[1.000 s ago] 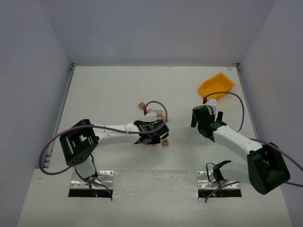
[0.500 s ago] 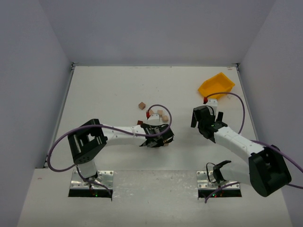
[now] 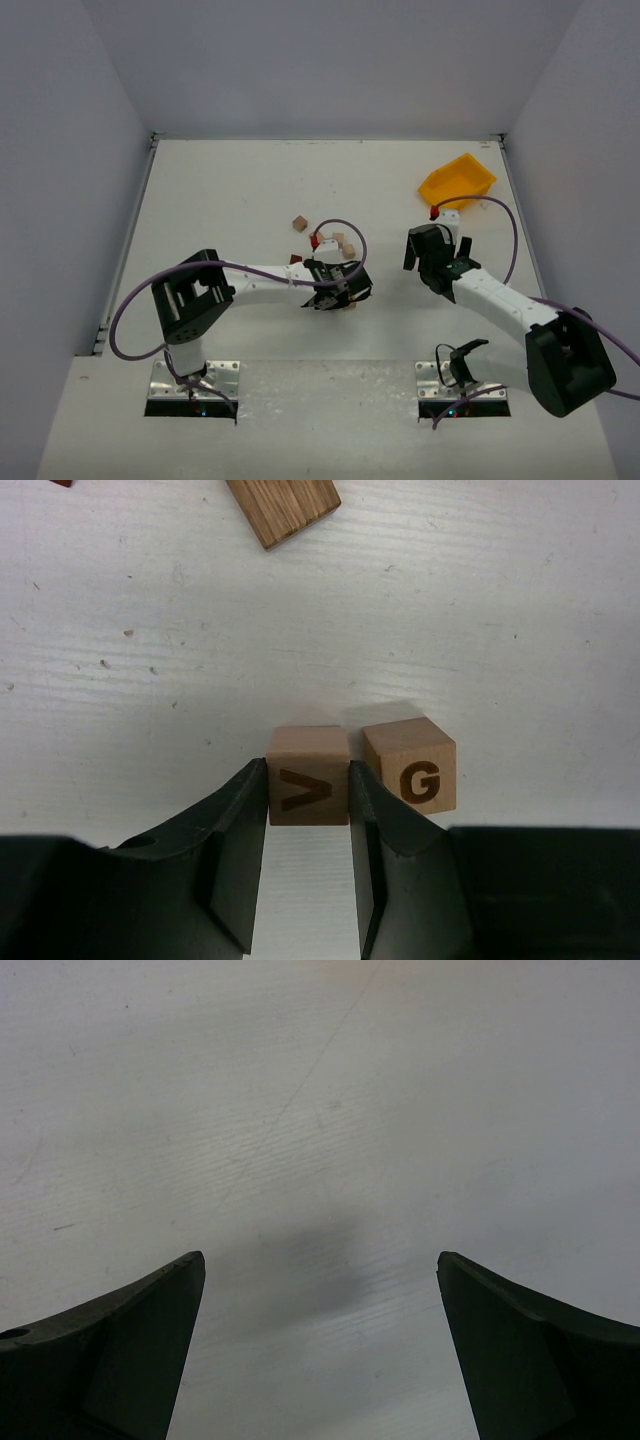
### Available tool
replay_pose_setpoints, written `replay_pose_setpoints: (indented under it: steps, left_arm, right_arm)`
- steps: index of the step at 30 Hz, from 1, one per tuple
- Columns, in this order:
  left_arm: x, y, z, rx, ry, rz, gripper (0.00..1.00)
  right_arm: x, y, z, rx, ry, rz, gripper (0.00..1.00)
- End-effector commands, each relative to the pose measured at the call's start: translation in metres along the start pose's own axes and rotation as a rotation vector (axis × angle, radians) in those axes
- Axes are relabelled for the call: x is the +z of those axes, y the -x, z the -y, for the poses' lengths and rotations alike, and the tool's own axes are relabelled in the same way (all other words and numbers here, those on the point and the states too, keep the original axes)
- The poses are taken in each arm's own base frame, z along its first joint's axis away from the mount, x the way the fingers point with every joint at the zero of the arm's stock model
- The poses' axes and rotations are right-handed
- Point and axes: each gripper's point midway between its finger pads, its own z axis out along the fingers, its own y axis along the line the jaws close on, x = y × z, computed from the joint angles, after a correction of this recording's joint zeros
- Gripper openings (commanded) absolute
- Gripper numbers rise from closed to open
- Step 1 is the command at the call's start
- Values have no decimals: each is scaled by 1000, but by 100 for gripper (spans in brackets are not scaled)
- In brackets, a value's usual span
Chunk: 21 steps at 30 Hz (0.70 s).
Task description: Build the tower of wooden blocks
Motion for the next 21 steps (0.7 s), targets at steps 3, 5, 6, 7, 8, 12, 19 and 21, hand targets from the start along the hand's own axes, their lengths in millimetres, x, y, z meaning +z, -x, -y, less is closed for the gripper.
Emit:
replay_pose_setpoints:
  steps: [3, 5, 6, 7, 8, 12, 19, 21]
  left_arm:
    - [-6, 3, 15, -6, -24, 17, 3]
    - [-6, 3, 15, -7, -18, 17, 9]
    - [-6, 3, 14, -10, -16, 19, 12]
    - [-7, 4, 13, -16, -13, 28, 18]
    - [-8, 6, 12, -23, -10, 37, 23]
    - [-12, 9, 13, -25, -14, 53, 31]
    - [-13, 8, 13, -21, -16, 54, 40]
    - [-14, 8, 15, -19, -20, 55, 45]
  right_arm:
    - [0, 9, 3, 32, -21, 36, 99]
    - [0, 8, 3, 26, -22, 32, 99]
    - [0, 8, 3, 24, -19, 30, 99]
    - [1, 8, 2, 23, -17, 29, 99]
    - [1, 8, 2, 20, -15, 28, 99]
    - [2, 8, 1, 8, -12, 21, 99]
    - [3, 6, -2, -8, -4, 7, 99]
    - [3, 6, -3, -10, 2, 9, 99]
